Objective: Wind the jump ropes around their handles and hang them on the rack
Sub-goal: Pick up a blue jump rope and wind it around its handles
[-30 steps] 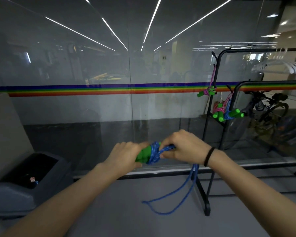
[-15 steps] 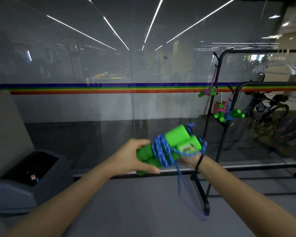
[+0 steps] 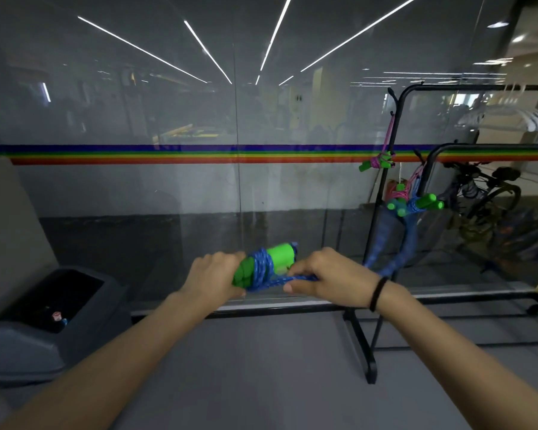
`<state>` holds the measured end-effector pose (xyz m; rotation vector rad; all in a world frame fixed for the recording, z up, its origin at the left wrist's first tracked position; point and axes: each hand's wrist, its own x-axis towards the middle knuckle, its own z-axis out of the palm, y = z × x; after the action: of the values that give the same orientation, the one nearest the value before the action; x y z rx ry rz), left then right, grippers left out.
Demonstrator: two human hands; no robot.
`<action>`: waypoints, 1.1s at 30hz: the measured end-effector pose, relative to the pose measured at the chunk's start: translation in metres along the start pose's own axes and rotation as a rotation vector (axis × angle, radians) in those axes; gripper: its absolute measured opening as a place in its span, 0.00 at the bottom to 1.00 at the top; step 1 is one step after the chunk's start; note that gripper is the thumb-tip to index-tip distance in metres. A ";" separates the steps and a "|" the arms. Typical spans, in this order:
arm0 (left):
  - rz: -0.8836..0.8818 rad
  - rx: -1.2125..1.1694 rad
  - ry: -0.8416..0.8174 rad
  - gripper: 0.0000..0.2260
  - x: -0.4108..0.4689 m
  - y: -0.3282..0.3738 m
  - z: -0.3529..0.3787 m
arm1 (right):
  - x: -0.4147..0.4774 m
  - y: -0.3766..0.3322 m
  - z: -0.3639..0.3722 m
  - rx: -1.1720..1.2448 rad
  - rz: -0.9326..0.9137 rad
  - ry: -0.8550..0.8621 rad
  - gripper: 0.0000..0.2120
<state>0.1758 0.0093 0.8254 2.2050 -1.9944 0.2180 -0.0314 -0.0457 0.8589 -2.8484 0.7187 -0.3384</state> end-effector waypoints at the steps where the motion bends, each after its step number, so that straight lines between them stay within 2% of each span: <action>1: 0.086 0.047 -0.045 0.24 -0.003 0.001 0.001 | 0.001 0.000 -0.005 -0.007 -0.011 0.012 0.12; 4: 0.382 0.031 -0.101 0.17 -0.011 0.007 0.000 | 0.005 0.004 -0.014 0.136 -0.042 0.046 0.10; 7: 0.530 -0.102 -0.088 0.16 -0.020 0.016 -0.004 | 0.014 0.014 -0.011 0.386 -0.047 0.082 0.05; 10: 0.541 -0.408 0.047 0.17 -0.025 0.018 -0.010 | 0.014 0.032 0.007 0.765 0.007 0.076 0.05; 11: 0.513 -0.529 0.095 0.17 -0.025 0.018 -0.011 | 0.012 0.037 0.017 0.902 0.078 0.112 0.06; 12: 0.457 -0.648 0.131 0.17 -0.025 0.018 -0.011 | 0.009 0.039 0.025 1.047 0.184 0.175 0.09; 14: 0.290 -0.825 0.198 0.18 -0.022 0.019 -0.008 | 0.007 0.039 0.042 1.085 0.337 0.276 0.15; 18: -0.036 -0.931 0.346 0.19 -0.008 0.010 -0.004 | 0.007 0.030 0.059 0.896 0.281 0.161 0.18; 21: -0.154 -0.714 0.384 0.16 -0.001 0.000 0.000 | 0.001 0.027 0.053 0.575 0.274 0.101 0.17; 24: -0.187 -0.499 0.288 0.20 0.003 -0.004 0.010 | -0.003 0.007 0.038 0.046 0.192 -0.030 0.14; 27: -0.177 -0.321 0.130 0.21 0.004 0.001 0.018 | -0.002 -0.012 0.026 -0.303 0.139 -0.060 0.13; 30: -0.095 -0.138 0.029 0.18 0.000 0.014 0.023 | -0.002 -0.025 0.007 -0.465 0.054 -0.064 0.13; 33: -0.094 -0.010 -0.014 0.17 -0.001 0.020 0.027 | -0.004 -0.029 -0.009 -0.552 -0.006 -0.055 0.13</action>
<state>0.1560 0.0028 0.7993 2.2928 -1.8891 0.1806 -0.0245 -0.0197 0.8738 -3.3542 0.9106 -0.0625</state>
